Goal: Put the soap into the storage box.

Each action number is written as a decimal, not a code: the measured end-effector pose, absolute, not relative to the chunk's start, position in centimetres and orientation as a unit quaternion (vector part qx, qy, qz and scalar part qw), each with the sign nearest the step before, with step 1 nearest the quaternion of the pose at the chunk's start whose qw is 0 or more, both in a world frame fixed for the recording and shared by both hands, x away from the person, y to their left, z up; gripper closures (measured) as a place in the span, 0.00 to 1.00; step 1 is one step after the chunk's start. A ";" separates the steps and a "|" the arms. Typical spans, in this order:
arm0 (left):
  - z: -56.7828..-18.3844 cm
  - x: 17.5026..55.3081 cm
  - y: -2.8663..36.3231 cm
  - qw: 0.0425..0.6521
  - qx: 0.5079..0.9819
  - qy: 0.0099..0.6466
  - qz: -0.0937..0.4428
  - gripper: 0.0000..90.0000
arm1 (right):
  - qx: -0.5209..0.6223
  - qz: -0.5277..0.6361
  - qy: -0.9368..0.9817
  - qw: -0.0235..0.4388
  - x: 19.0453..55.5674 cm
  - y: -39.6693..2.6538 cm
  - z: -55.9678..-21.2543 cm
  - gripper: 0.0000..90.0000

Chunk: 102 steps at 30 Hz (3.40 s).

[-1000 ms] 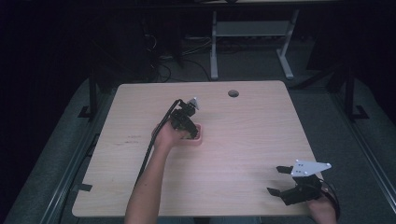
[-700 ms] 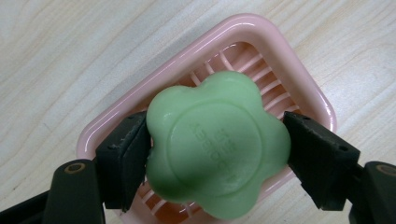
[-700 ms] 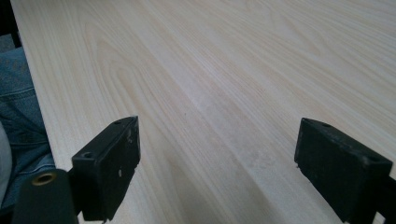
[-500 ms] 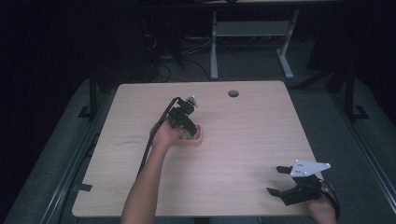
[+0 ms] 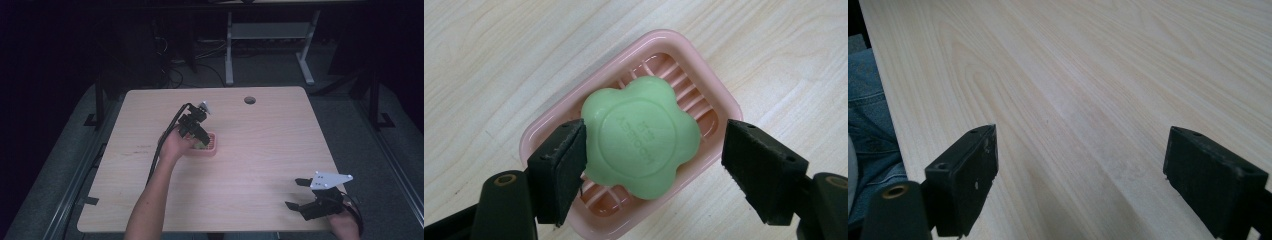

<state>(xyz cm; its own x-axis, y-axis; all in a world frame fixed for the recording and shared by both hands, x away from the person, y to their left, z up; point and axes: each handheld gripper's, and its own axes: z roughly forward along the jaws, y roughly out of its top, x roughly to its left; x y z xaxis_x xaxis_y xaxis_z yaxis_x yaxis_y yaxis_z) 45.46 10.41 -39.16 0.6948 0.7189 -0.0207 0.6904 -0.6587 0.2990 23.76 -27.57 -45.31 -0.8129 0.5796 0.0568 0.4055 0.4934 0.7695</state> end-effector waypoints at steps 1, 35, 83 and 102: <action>-39.1 45.4 10.5 0.147 0.909 0.388 0.050 0.29 | 0.284 0.415 0.858 0.108 23.8 -27.6 -45.3 0.15; -37.1 42.4 11.3 0.193 0.910 0.362 0.062 0.29 | 0.290 0.405 0.861 0.103 23.8 -27.3 -45.5 0.15; -37.9 37.5 15.0 0.217 0.911 0.343 0.077 0.29 | 0.296 0.394 0.864 0.103 24.0 -27.1 -45.9 0.15; -39.4 35.5 17.4 0.235 0.903 0.353 0.072 0.29 | 0.298 0.388 0.866 0.102 24.0 -27.0 -46.1 0.15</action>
